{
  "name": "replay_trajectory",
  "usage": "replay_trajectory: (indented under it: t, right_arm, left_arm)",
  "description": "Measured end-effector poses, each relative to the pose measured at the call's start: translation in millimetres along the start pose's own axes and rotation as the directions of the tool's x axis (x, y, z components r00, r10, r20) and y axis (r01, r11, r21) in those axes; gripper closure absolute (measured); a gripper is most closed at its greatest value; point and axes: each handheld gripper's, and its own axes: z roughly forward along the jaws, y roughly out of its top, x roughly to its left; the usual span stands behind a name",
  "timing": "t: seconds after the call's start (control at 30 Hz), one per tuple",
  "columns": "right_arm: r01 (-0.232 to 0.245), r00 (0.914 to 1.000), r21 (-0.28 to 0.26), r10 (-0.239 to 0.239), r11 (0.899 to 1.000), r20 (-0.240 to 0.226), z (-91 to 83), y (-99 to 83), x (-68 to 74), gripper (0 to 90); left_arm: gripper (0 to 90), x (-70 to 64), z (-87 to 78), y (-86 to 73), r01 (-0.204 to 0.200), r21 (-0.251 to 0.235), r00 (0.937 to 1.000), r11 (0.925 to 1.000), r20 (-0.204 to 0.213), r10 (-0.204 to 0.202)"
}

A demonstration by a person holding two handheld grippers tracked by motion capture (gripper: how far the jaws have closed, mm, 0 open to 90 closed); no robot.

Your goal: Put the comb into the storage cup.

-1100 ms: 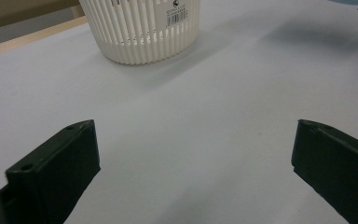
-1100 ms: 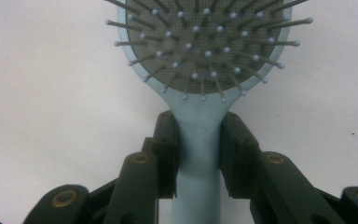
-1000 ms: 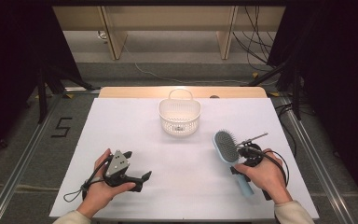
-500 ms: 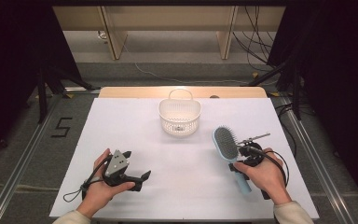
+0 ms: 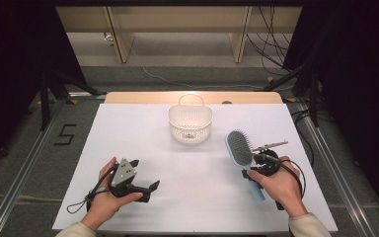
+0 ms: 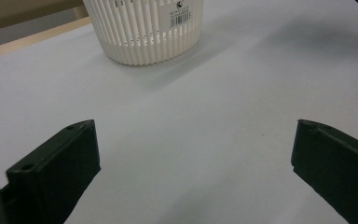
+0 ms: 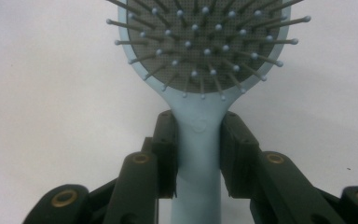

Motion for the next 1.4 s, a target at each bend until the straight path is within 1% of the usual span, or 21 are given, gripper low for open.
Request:
replay_trajectory:
  t: [0.1,0.27,0.3,0.37,0.4,0.47,0.57,0.73,1.0,1.13,1.3,1.4]
  right_arm:
    - [0.006,1.0,0.004,-0.006,1.0,-0.004,1.2,-0.4,0.5,70.5]
    - [0.003,1.0,-0.002,-0.003,1.0,-0.004,2.5,-0.4,2.2,70.5]
    - [0.004,1.0,-0.016,-0.004,1.0,-0.001,2.8,-0.1,2.5,70.5]
    - [0.002,1.0,-0.024,-0.002,1.0,-0.001,2.4,0.3,2.6,70.5]
    - [0.011,0.9999,-0.037,-0.01,0.999,0.004,2.7,0.2,2.1,70.5]
    - [0.009,0.9999,-0.041,-0.009,0.999,0.005,2.5,0.3,2.0,70.5]
    - [0.009,0.9999,-0.06,-0.008,0.998,0.008,2.4,0.7,1.8,70.5]
    - [0.004,1.0,-0.063,-0.004,0.998,0.003,3.0,0.8,1.9,70.5]
    - [0.008,0.9999,-0.091,-0.007,0.996,0.013,2.4,1.6,2.1,70.5]
    - [0.003,0.9999,-0.11,-0.001,0.994,0.014,2.2,1.7,1.6,70.5]
    - [0.003,0.9999,-0.112,-0.001,0.994,0.016,2.3,1.9,1.4,70.5]
    - [0.012,0.9997,-0.124,-0.009,0.992,0.023,2.6,2.1,1.1,70.5]
  left_arm:
    - [0.4,0.1,-0.4,0.2,0.0,-0.001,1.0,1.0,0.0,0.0]
    - [0.4,0.2,-0.6,0.4,0.002,-0.004,1.0,1.0,-0.002,-0.002]
    - [0.4,0.3,-0.6,0.4,0.002,-0.003,1.0,1.0,-0.002,-0.002]
    - [0.4,0.4,-0.6,0.5,0.002,-0.006,1.0,1.0,-0.003,-0.003]
    - [0.4,0.5,-0.7,0.5,0.002,-0.006,1.0,1.0,-0.003,-0.002]
    - [0.4,0.5,-0.8,0.6,0.002,-0.007,1.0,1.0,-0.003,-0.002]
    - [0.4,0.6,-1.0,0.7,0.002,-0.008,1.0,1.0,-0.004,-0.002]
    - [0.4,1.0,-1.1,0.8,0.001,-0.009,1.0,1.0,-0.006,-0.001]
    - [0.4,1.0,-1.1,0.8,0.0,-0.009,1.0,1.0,-0.007,-0.001]
    - [0.4,1.2,-1.2,0.9,0.0,-0.01,1.0,1.0,-0.007,0.0]
    - [0.4,1.1,-1.2,0.9,0.0,-0.01,1.0,1.0,-0.007,0.0]
    - [0.4,1.2,-1.1,0.9,-0.001,-0.009,1.0,1.0,-0.007,0.0]
